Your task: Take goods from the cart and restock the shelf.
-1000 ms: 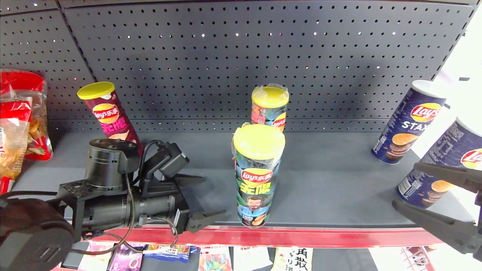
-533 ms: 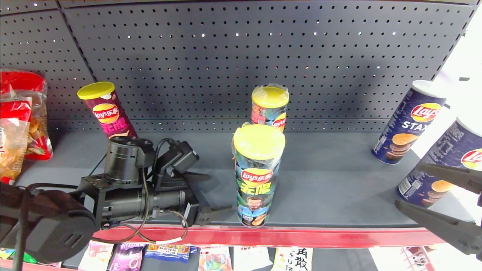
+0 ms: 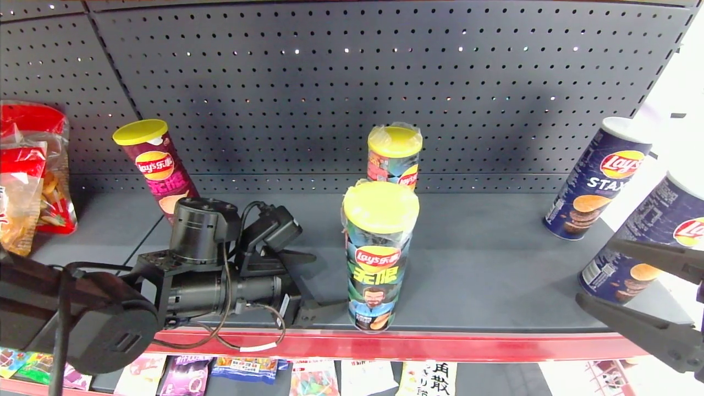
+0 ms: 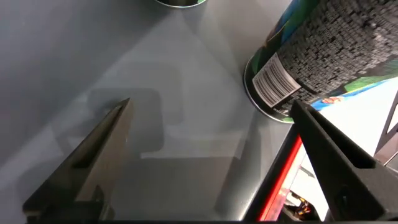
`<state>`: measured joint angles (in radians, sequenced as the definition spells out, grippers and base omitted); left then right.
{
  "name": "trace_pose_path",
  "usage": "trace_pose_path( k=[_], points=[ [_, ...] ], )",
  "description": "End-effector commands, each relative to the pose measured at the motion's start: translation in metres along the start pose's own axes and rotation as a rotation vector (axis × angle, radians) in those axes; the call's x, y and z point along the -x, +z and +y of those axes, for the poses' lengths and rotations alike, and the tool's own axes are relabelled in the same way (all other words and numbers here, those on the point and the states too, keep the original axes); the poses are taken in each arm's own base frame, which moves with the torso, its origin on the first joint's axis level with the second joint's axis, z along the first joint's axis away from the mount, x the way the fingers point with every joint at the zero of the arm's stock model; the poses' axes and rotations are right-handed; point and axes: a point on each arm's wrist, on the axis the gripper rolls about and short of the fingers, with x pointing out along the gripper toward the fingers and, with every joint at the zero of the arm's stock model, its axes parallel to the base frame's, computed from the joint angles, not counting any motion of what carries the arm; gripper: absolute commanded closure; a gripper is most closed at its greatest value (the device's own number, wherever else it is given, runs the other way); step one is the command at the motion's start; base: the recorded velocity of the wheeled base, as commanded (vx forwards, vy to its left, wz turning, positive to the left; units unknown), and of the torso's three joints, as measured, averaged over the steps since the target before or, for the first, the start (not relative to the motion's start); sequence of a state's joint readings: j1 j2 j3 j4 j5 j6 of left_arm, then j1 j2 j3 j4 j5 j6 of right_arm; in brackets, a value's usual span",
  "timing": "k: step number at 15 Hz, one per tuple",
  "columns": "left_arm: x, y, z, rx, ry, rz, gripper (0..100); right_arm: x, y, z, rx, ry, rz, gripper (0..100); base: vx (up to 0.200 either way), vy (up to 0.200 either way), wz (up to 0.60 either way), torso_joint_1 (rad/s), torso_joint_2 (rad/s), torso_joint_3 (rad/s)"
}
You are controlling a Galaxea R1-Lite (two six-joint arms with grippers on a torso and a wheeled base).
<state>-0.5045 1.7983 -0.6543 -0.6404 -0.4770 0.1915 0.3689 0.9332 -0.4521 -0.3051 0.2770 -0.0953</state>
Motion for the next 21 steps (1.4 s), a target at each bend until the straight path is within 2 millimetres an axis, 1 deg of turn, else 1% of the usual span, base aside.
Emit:
trace_pose_path(
  k=[1, 13, 21],
  points=[
    [-0.004, 0.000, 0.000, -0.001, -0.005, 0.003, 0, -0.001, -0.001, 0.000, 0.000, 0.002, 0.005, 0, 0.000, 0.000, 0.00, 0.000, 0.00, 0.000],
    [-0.016, 0.007, 0.004, -0.013, -0.013, -0.010, 0, -0.001, -0.001, 0.000, 0.000, 0.002, 0.003, 0, 0.000, 0.000, 0.00, 0.000, 0.00, 0.000],
    [-0.017, 0.006, 0.004, -0.013, -0.015, -0.009, 0, 0.000, -0.003, 0.000, -0.001, 0.002, 0.009, 0, 0.000, 0.000, 0.00, 0.000, 0.00, 0.000]
  ],
)
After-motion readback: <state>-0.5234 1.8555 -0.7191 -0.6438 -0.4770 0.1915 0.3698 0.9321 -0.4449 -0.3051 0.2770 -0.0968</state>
